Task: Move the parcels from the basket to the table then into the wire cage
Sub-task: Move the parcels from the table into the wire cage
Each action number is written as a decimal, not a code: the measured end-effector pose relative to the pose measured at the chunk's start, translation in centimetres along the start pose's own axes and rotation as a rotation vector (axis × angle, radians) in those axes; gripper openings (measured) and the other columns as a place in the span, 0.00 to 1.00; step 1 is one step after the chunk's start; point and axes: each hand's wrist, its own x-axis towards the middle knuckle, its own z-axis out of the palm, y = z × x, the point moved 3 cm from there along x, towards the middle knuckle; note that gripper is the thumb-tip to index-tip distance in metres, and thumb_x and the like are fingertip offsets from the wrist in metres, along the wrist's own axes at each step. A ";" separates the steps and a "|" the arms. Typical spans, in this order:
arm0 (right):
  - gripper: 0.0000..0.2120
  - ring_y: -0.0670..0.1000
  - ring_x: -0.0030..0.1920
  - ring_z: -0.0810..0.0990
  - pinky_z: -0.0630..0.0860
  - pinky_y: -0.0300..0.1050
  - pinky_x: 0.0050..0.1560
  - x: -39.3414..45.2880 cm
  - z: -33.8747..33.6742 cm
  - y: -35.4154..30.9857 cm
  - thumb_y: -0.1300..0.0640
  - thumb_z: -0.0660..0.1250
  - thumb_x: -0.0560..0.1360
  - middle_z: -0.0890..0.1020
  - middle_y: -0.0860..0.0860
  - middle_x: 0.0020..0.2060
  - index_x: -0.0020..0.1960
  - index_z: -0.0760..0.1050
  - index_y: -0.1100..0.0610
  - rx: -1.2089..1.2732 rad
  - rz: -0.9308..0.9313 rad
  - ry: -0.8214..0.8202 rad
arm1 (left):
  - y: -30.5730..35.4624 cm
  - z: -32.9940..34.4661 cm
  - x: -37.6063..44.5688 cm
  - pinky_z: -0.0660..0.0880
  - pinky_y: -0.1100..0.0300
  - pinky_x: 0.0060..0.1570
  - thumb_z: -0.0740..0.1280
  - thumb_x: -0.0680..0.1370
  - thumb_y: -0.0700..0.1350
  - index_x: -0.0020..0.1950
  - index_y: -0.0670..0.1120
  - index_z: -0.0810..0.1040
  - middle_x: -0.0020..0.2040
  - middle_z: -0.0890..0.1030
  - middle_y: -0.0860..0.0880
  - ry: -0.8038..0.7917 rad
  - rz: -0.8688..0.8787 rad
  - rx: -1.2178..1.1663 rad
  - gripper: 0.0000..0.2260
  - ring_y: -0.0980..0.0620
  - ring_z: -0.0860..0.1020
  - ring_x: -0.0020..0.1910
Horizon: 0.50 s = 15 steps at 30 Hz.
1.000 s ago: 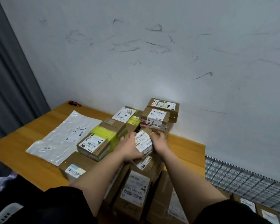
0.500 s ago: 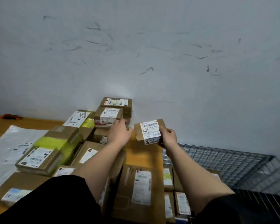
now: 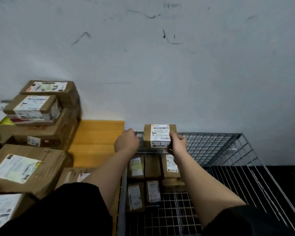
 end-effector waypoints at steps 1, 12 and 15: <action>0.12 0.57 0.49 0.82 0.79 0.56 0.54 1.3 -0.6 0.6 0.49 0.69 0.72 0.81 0.57 0.50 0.47 0.67 0.51 0.001 0.012 -0.009 | 0.4 1.3 0.2 0.76 0.53 0.49 0.58 0.80 0.46 0.60 0.45 0.73 0.56 0.78 0.45 -0.017 -0.015 0.002 0.11 0.44 0.77 0.53; 0.25 0.56 0.55 0.78 0.77 0.48 0.47 14.9 -3.6 11.9 0.52 0.74 0.72 0.76 0.56 0.59 0.63 0.65 0.55 -0.110 0.265 -0.092 | 1.2 19.0 4.3 0.72 0.57 0.41 0.58 0.80 0.46 0.65 0.48 0.69 0.57 0.77 0.46 -0.200 -0.157 0.236 0.13 0.47 0.78 0.52; 0.31 0.58 0.60 0.75 0.75 0.51 0.54 17.8 -2.7 15.9 0.51 0.74 0.72 0.73 0.58 0.64 0.69 0.63 0.55 -0.168 0.307 -0.106 | -0.3 23.2 5.7 0.71 0.57 0.41 0.57 0.80 0.45 0.69 0.47 0.65 0.59 0.76 0.46 -0.228 -0.159 0.294 0.17 0.46 0.78 0.53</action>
